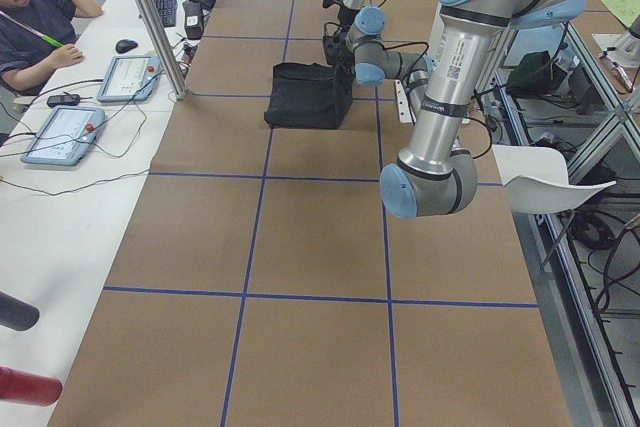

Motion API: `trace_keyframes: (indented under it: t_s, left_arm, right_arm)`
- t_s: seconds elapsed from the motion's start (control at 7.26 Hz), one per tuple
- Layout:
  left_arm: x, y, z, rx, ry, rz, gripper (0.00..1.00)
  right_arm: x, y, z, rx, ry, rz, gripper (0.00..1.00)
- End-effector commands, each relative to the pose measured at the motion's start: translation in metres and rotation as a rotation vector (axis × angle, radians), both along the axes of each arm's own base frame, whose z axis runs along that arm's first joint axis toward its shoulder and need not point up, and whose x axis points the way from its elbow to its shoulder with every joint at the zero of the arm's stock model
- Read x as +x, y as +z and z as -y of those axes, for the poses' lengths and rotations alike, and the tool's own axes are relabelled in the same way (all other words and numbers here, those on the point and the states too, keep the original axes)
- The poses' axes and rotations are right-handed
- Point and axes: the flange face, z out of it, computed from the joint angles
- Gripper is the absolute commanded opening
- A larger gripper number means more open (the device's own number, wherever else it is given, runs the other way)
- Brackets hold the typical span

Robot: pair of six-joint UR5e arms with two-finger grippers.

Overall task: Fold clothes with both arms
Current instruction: 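Lift the near edge with both grippers and fold it away from the robot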

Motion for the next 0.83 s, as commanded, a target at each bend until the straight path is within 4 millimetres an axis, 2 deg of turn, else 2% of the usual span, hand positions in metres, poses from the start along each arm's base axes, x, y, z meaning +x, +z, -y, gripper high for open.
trace_keyframes:
  t_s: [0.0,0.14,0.41,0.55,0.69]
  left_arm:
    - [0.009,0.009,0.064,0.042,-0.046,0.078,0.0]
    - [0.018,0.018,0.093,0.054,-0.068,0.122,0.0]
    - [0.042,0.039,0.137,0.079,-0.079,0.207,0.0]
    - [0.045,0.041,0.156,0.077,-0.094,0.227,0.0]
    - [0.05,0.049,0.167,0.094,-0.092,0.259,0.0]
  right_arm:
    - [-0.007,0.006,0.044,0.009,0.021,-0.046,0.0]
    - [-0.018,0.006,0.061,0.002,0.032,-0.065,0.0]
    - [-0.023,0.026,0.084,0.004,0.036,-0.117,0.0]
    - [-0.022,0.032,0.093,0.002,0.043,-0.134,0.0]
    - [-0.036,0.021,0.114,0.003,0.054,-0.144,0.0]
